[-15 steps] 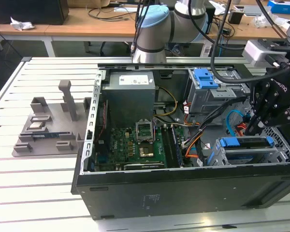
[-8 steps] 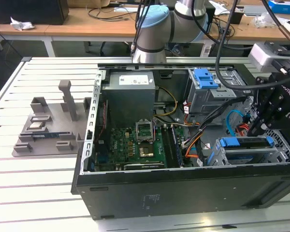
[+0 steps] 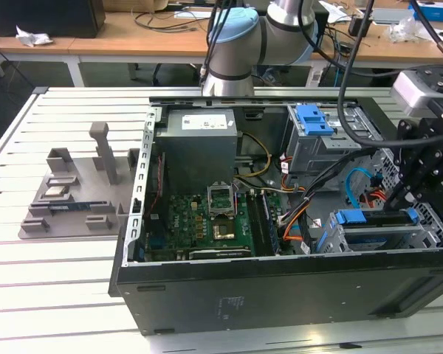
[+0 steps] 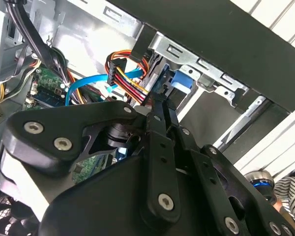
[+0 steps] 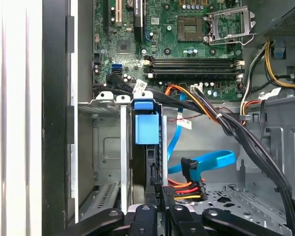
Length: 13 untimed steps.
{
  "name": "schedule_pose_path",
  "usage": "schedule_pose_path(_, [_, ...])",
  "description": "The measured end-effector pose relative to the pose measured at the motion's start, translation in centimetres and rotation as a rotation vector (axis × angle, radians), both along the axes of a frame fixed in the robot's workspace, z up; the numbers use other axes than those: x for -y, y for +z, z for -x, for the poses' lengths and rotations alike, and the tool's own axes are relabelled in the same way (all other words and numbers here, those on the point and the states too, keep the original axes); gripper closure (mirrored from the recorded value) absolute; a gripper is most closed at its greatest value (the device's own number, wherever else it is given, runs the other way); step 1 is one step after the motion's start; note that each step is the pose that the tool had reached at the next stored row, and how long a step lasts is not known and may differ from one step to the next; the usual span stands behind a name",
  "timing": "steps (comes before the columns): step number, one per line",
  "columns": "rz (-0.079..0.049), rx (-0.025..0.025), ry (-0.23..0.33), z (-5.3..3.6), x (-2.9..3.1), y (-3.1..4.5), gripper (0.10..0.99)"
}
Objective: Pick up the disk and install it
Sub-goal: 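Insert the first disk wire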
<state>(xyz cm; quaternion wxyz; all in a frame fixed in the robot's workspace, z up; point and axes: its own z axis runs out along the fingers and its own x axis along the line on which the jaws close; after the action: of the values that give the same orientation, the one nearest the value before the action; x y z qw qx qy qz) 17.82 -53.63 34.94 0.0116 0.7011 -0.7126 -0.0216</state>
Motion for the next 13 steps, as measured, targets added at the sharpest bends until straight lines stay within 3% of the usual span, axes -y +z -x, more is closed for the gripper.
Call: schedule_pose_path(13, [0.0,0.0001,0.003,-0.26,0.1,-0.3,0.922])
